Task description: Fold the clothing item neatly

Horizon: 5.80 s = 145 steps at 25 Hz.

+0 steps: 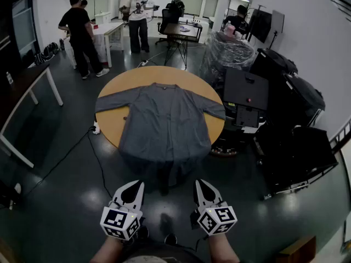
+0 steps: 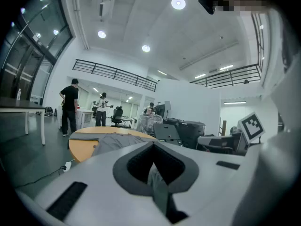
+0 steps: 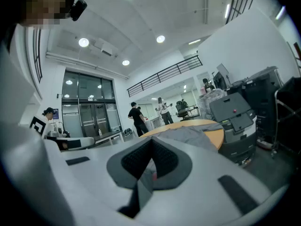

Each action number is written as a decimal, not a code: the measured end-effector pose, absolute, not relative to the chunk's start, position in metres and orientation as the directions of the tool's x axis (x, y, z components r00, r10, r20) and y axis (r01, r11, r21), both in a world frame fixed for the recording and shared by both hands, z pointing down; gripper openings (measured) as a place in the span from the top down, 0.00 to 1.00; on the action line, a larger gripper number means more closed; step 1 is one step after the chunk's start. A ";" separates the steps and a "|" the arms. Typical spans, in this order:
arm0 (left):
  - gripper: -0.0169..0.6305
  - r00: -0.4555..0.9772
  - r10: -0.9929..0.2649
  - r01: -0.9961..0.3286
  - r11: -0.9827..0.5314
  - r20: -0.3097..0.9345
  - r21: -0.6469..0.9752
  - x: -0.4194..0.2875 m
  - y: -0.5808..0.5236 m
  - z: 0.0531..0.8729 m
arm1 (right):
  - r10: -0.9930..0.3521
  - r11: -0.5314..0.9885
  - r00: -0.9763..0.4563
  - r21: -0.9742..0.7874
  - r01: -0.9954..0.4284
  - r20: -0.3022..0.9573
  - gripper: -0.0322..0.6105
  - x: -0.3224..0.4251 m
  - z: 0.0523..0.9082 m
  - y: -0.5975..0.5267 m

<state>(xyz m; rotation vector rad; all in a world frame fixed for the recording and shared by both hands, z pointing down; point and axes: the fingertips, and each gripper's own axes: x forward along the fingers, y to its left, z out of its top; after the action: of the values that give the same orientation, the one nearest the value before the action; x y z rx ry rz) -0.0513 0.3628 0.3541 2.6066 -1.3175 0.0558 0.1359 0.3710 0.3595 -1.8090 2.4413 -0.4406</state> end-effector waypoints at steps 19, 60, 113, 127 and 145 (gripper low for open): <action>0.96 0.597 -0.793 -0.800 -0.578 0.117 0.162 -0.040 0.370 0.346 | -0.940 0.292 -0.327 -0.271 -0.917 0.093 0.97 0.141 0.355 0.371; 0.96 0.632 -0.760 -0.775 -0.613 0.152 0.156 0.018 0.163 0.386 | -0.973 0.124 -0.151 -0.158 -0.980 0.173 0.97 0.233 0.380 0.212; 0.96 0.547 -0.747 -0.831 -0.540 0.377 0.134 0.370 -0.024 0.453 | -0.926 0.015 -0.105 -0.241 -0.970 0.362 0.97 0.605 0.497 -0.029; 0.96 0.513 -0.718 -0.843 -0.526 0.471 0.115 0.405 -0.080 0.529 | -0.869 0.100 -0.231 -0.301 -0.948 0.438 0.85 0.577 0.611 -0.064; 0.96 0.469 -0.719 -0.864 -0.493 0.513 0.099 0.410 -0.107 0.570 | -0.800 0.149 -0.171 -0.086 -0.985 0.575 0.80 0.561 0.731 -0.101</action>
<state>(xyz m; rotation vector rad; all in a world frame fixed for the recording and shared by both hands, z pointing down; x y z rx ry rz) 0.4105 -0.1071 0.5699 2.3762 -1.3368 0.5873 0.5609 -0.1006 0.7313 -2.2150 2.6482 -0.8276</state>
